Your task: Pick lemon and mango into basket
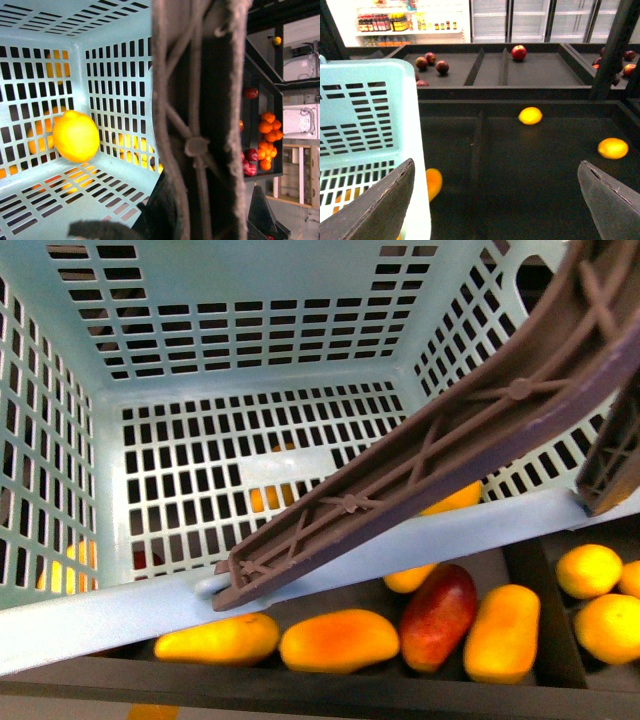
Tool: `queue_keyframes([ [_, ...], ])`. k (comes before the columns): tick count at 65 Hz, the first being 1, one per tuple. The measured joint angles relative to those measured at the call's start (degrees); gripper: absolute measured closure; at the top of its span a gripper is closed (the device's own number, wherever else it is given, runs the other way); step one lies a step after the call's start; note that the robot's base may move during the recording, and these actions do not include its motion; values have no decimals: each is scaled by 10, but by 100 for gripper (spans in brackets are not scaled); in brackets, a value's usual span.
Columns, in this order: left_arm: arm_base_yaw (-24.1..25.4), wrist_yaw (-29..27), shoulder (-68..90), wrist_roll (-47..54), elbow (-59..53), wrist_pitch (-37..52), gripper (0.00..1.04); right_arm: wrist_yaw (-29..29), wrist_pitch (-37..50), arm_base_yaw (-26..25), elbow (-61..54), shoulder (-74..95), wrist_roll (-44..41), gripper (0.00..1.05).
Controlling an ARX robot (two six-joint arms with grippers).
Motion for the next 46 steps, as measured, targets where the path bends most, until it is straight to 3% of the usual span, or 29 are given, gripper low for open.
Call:
queue_keyframes([
  [46,8,-2,0,4,0,0,101,-6,0,0,-4,-2,0,9],
])
